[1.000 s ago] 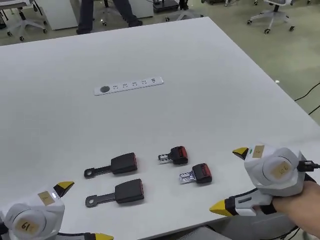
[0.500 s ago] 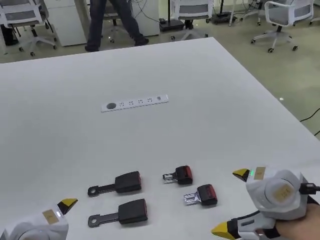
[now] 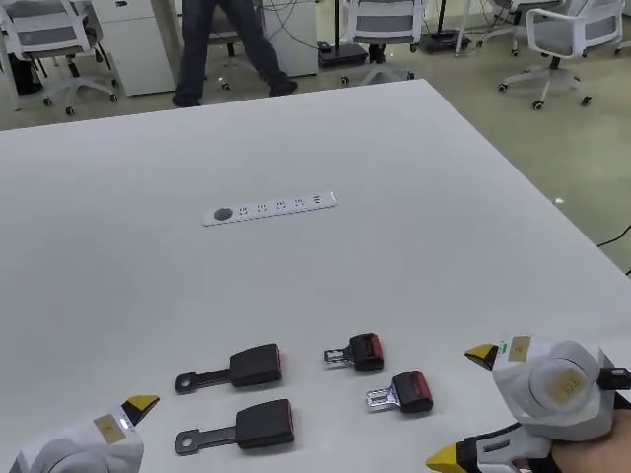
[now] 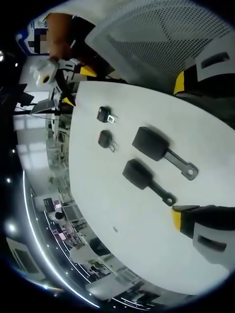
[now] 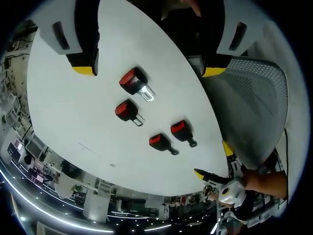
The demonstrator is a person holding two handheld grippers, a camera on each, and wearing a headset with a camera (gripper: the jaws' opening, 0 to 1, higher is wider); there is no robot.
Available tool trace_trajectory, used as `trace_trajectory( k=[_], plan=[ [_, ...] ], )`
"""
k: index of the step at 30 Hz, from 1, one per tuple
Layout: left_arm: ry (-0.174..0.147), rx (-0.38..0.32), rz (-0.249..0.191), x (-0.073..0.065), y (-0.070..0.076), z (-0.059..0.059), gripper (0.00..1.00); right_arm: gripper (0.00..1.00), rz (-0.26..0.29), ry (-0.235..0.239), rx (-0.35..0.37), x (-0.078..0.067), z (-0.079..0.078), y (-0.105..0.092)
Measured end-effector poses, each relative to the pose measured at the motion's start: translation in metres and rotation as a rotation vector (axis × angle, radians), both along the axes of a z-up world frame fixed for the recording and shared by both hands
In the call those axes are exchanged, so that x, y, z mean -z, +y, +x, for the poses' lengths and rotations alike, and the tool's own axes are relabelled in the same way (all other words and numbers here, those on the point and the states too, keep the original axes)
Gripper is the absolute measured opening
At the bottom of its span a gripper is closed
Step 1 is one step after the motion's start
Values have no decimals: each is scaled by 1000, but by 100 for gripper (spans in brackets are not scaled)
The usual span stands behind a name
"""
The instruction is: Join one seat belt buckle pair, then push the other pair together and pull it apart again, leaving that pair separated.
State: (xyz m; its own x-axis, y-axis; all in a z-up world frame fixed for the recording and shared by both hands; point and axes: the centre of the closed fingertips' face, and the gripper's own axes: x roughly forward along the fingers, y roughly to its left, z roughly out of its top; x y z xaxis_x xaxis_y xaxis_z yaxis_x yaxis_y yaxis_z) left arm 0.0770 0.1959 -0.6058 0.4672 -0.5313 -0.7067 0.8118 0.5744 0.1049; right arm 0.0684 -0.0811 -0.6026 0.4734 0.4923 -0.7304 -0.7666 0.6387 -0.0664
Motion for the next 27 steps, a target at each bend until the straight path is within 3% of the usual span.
trace_trajectory(
  k=[7,16,18,20,24,26,27],
  plan=[
    [9,15,-12,2,-5,2,90,86,16,-24,7,-4,4,-1],
    [22,24,-25,1,-8,13,84,80,4,6,8,-1,6,-1],
    [19,33,-28,1,-13,12,83,79,4,6,5,-2,7,-1],
    [36,55,-29,5,-16,9,82,78,8,7,5,-2,8,0],
    [35,89,-32,8,-22,11,74,73,-4,9,-21,2,9,4],
    [-14,129,-68,2,-31,16,65,69,-15,3,-56,5,10,7],
    [0,124,-66,3,-31,15,61,65,-11,9,-73,6,10,10]
  ],
)
